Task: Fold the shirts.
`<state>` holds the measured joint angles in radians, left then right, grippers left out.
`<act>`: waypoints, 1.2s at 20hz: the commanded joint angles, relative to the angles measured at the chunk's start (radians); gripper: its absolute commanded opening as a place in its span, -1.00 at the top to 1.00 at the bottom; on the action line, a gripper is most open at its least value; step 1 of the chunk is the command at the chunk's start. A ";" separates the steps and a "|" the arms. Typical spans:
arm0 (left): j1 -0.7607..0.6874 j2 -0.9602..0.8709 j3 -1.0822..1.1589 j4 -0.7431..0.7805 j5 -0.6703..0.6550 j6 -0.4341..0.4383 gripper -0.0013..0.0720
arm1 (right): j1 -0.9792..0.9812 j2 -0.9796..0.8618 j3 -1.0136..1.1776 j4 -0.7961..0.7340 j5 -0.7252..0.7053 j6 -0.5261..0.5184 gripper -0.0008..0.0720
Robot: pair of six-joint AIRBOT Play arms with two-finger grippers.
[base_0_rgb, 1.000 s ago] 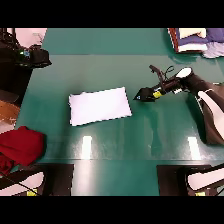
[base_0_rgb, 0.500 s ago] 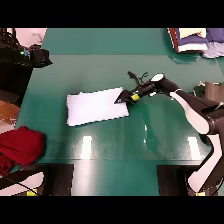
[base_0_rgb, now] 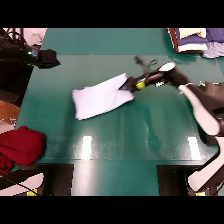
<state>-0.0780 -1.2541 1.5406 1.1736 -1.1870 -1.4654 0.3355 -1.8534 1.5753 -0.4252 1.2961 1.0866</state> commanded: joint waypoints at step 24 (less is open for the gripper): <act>-0.252 -0.002 0.001 -0.010 0.181 -0.001 0.89 | -0.934 0.240 0.322 -0.092 -0.116 -0.058 0.93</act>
<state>-0.3290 -1.2556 1.5406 1.1633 -1.0016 -1.4662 -0.5896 -1.6131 1.7969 -0.4541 1.1160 1.0309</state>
